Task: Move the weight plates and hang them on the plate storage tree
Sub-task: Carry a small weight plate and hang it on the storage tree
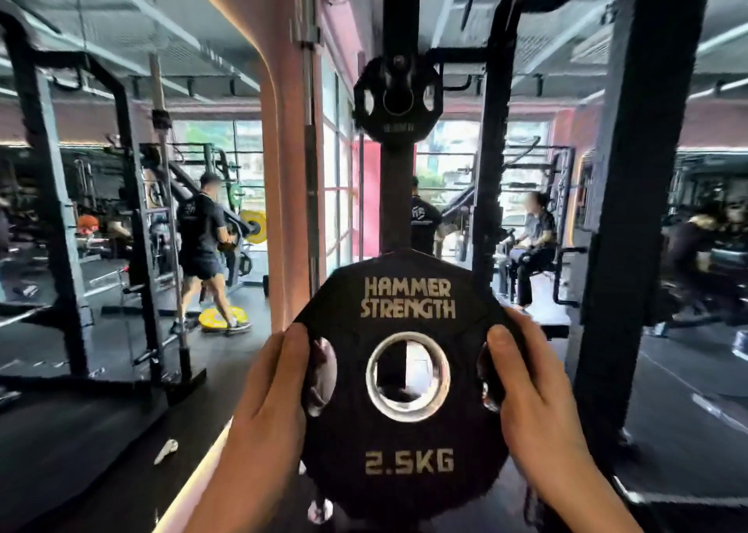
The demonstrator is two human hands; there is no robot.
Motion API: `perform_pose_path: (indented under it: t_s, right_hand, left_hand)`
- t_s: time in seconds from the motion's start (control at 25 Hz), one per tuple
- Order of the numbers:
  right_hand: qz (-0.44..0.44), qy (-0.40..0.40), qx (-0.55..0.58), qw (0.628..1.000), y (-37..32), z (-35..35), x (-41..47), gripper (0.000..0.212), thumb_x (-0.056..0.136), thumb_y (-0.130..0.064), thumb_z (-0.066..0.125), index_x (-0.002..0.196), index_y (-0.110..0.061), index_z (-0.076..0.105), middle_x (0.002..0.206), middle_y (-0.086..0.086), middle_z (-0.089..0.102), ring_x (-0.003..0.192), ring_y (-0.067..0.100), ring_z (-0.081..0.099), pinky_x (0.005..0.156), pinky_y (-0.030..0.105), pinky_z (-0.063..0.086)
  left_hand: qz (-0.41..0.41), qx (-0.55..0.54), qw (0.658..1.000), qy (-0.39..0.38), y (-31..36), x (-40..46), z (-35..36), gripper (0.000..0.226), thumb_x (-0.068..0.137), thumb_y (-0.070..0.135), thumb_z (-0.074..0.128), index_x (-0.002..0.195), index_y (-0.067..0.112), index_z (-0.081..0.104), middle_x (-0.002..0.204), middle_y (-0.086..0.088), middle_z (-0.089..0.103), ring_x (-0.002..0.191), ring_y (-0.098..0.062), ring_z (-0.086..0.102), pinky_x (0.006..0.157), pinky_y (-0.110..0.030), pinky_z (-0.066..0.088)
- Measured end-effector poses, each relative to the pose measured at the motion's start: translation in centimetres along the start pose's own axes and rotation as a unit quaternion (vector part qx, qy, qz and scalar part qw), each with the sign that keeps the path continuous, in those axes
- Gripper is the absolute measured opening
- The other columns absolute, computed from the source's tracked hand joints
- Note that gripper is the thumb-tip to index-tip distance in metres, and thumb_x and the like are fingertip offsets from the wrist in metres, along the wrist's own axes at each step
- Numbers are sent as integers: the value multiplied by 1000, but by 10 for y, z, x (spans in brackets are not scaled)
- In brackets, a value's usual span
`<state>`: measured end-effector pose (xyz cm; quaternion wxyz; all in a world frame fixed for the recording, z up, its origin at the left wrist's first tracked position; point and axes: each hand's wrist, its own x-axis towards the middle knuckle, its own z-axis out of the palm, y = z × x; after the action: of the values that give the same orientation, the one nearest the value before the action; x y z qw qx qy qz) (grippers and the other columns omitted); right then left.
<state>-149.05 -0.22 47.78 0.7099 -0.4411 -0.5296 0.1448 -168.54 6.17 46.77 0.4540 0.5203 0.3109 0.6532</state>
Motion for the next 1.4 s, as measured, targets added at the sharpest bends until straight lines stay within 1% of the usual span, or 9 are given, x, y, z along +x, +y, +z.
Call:
perform_pose_path:
  t_s: [0.08,0.24,0.36,0.48,0.56,0.68,0.92,1.16,1.4]
  right_hand:
    - [-29,20,-5,999,-10,15,29,21,87,-34,46,103,-36,59,89,-28,70,83,-11,64,69,2,44]
    - [-88,58,-21,994,-22,34,91,25,84,-43,47,105,-38,59,94,-26,69,89,-7,64,73,7,46]
    - [-127,66,-35,989,-25,40,143,29,89,-47,47,112,-35,59,100,-15,70,93,3,65,83,24,50]
    - [-176,73,-38,981,-35,43,198,16,99,-36,47,109,-32,60,89,-10,66,82,7,59,78,30,49]
    - [-208,81,-50,974,-47,44,231,14,102,-31,45,103,-31,59,82,-2,59,72,8,53,70,29,45]
    - [-249,86,-76,962,-64,43,279,14,103,-33,44,102,-30,57,82,2,56,68,7,50,70,33,44]
    - [-284,78,-83,952,-73,44,358,20,102,-39,43,106,-24,57,78,-11,57,67,4,52,67,28,42]
    - [-282,82,-82,952,-61,54,419,23,102,-38,43,111,-21,57,96,-5,65,86,9,60,90,42,50]
    - [-286,92,-118,946,-33,59,474,27,101,-44,42,112,-23,56,100,-7,65,97,14,62,96,43,48]
  left_hand:
    - [34,35,998,-27,12,39,6,68,60,90,49,73,24,62,67,4,58,62,-17,51,75,-39,35]
    - [88,26,994,-64,40,106,22,68,63,91,48,75,27,64,66,8,59,61,-9,50,67,-34,37]
    - [133,21,987,-89,65,149,45,48,84,64,41,73,22,63,61,14,59,53,0,50,60,-21,40]
    - [178,10,978,-108,84,197,70,42,98,50,38,88,22,68,74,15,72,69,5,64,63,-11,46]
    - [209,16,973,-99,99,224,88,47,100,50,37,79,19,65,67,11,68,66,0,61,62,-13,43]
    - [256,1,963,-81,122,261,115,52,103,44,36,61,21,56,46,17,53,42,5,45,44,-9,34]
    - [276,1,959,-68,138,324,147,46,101,53,34,75,24,58,70,9,55,51,2,50,43,-7,36]
    - [291,15,954,-65,140,376,173,46,102,52,33,90,17,60,75,10,57,64,-2,50,50,-11,37]
    - [298,34,951,-74,119,430,191,47,99,55,40,73,19,56,66,8,56,52,-1,49,52,-16,38]
